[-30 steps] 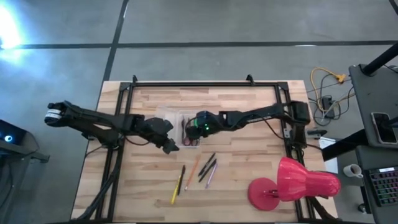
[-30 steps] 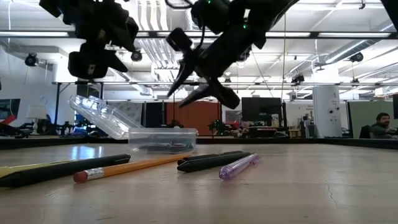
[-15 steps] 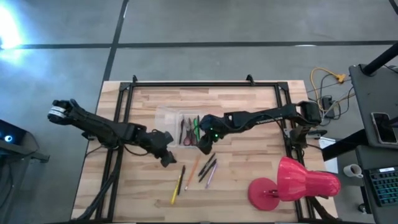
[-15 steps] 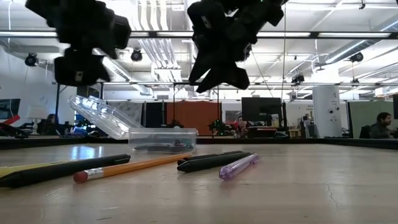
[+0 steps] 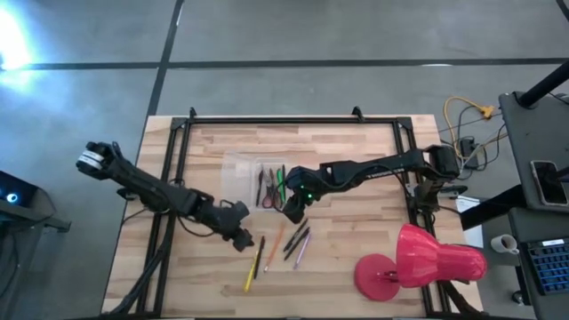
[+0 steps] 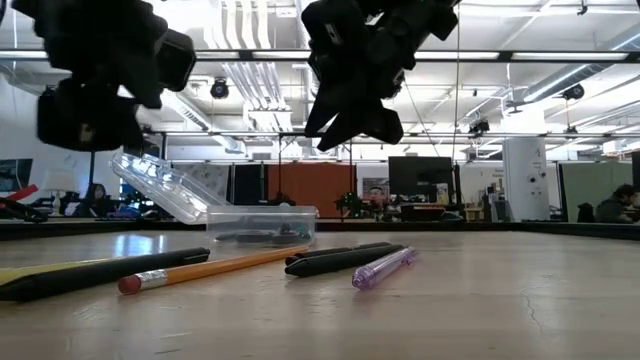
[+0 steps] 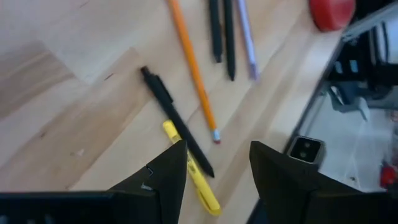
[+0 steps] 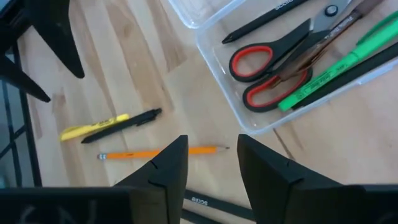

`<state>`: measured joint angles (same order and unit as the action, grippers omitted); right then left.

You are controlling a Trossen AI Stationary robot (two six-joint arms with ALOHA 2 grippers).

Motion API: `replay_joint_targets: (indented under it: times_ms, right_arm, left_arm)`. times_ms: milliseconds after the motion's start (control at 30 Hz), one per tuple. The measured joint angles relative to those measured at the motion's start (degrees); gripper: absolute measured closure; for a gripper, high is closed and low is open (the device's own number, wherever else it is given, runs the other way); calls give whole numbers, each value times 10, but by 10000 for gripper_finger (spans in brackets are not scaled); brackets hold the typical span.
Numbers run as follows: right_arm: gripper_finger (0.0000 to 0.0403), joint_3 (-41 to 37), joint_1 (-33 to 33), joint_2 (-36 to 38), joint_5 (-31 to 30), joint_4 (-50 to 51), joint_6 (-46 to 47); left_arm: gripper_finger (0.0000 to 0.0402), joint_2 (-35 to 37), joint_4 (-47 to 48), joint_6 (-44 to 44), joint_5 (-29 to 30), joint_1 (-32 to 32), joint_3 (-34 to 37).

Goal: Pick & place school supplies into a supply box
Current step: Put the yellow pen into the transparent supply box

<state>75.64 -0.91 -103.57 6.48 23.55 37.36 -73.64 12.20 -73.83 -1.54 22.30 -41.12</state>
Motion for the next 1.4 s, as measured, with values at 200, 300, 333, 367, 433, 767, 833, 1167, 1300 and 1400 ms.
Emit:
replay_joint_targets:
  times_ms: [200, 300, 333, 367, 433, 767, 833, 1167, 1300, 1400]
  right_arm:
    - [275, 0, 0, 0, 0, 1, 9]
    - [275, 0, 0, 0, 2, 2, 47]
    - [275, 0, 0, 0, 2, 2, 57]
    - [275, 0, 0, 0, 4, 2, 61]
    - [275, 0, 0, 0, 12, 2, 62]
    - [275, 0, -4, 0, 17, 3, 66]
    - [275, 0, -5, 0, 17, 2, 66]
    - [275, 0, -6, 0, 44, 3, 36]
    - [275, 0, -7, 0, 47, 3, 14]
    - [275, 0, -6, 0, 47, 9, -1]
  left_arm:
    - [242, -42, 0, -63, 79, 54, -21]
    - [242, -76, 6, -65, 105, 78, -45]
    - [242, -87, 13, -69, 110, 85, -54]
    - [242, -98, 25, -75, 114, 92, -64]
    - [242, -120, 59, -86, 123, 106, -88]
    - [242, -245, 170, -123, 136, 158, -212]
    - [242, -265, 174, -137, 136, 164, -229]
    - [242, -275, 202, -225, 135, 164, -227]
    - [242, -293, 195, -232, 135, 164, -227]
    - [242, -309, 162, -249, 134, 164, -227]
